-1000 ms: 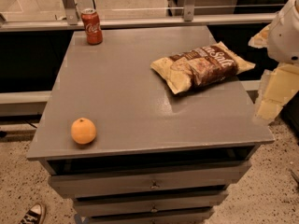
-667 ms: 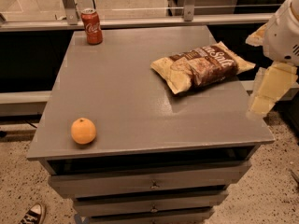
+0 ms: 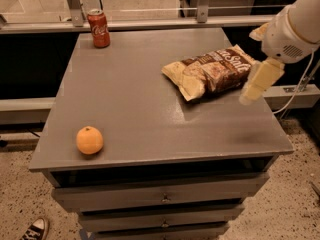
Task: Pick brown chip bag
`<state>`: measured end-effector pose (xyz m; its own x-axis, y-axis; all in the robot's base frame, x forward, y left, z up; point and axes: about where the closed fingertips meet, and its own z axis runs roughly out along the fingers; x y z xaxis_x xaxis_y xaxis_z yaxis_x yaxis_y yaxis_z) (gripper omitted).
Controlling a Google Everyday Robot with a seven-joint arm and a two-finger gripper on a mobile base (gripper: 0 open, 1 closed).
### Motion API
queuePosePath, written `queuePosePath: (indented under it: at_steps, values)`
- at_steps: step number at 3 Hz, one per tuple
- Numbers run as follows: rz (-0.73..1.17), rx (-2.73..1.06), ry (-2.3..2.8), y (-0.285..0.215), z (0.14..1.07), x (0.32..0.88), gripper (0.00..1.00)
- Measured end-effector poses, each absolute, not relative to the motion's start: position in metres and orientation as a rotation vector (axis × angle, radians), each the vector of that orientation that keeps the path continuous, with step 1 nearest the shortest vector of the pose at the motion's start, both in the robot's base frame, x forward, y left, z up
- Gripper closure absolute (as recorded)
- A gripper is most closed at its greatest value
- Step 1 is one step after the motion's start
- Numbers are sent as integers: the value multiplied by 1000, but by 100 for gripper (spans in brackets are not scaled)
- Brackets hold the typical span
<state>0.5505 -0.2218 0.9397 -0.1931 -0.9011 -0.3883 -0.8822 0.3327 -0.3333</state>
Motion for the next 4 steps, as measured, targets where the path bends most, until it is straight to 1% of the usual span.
queuePosePath:
  at_steps: [2,3,4]
  values:
    - [-7,-1445,2012,-232,898,632,0]
    - [18,-1408,1991,-232,879,657,0]
    - [43,-1392,1985,-230,864,669,16]
